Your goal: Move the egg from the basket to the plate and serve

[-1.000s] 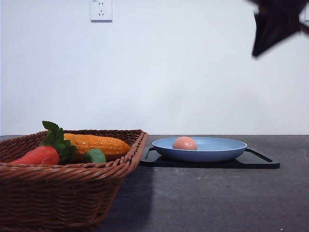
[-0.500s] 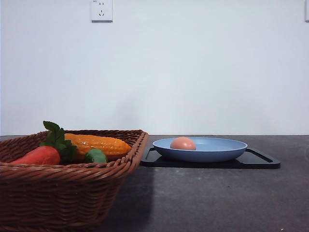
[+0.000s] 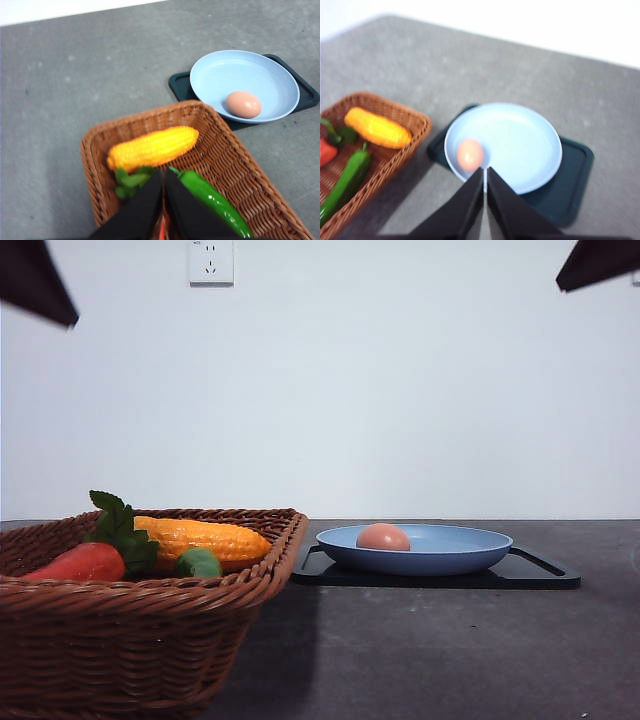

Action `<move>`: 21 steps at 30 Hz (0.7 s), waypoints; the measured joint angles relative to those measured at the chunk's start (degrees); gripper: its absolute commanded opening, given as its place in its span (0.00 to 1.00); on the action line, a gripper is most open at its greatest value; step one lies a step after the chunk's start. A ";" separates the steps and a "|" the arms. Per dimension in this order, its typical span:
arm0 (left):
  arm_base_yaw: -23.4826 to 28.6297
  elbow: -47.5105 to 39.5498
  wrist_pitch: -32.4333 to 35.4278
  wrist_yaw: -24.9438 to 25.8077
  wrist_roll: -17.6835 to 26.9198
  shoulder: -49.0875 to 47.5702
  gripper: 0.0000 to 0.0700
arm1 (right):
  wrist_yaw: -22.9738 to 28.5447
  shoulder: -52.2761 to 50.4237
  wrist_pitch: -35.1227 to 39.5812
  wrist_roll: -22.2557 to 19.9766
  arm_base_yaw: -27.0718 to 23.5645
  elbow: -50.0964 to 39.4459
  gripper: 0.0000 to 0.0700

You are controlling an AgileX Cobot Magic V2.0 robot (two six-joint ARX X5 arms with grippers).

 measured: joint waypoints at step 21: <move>0.05 -0.22 0.38 0.02 -3.00 -1.27 0.00 | 0.00 -0.05 3.05 0.02 0.00 -2.53 0.00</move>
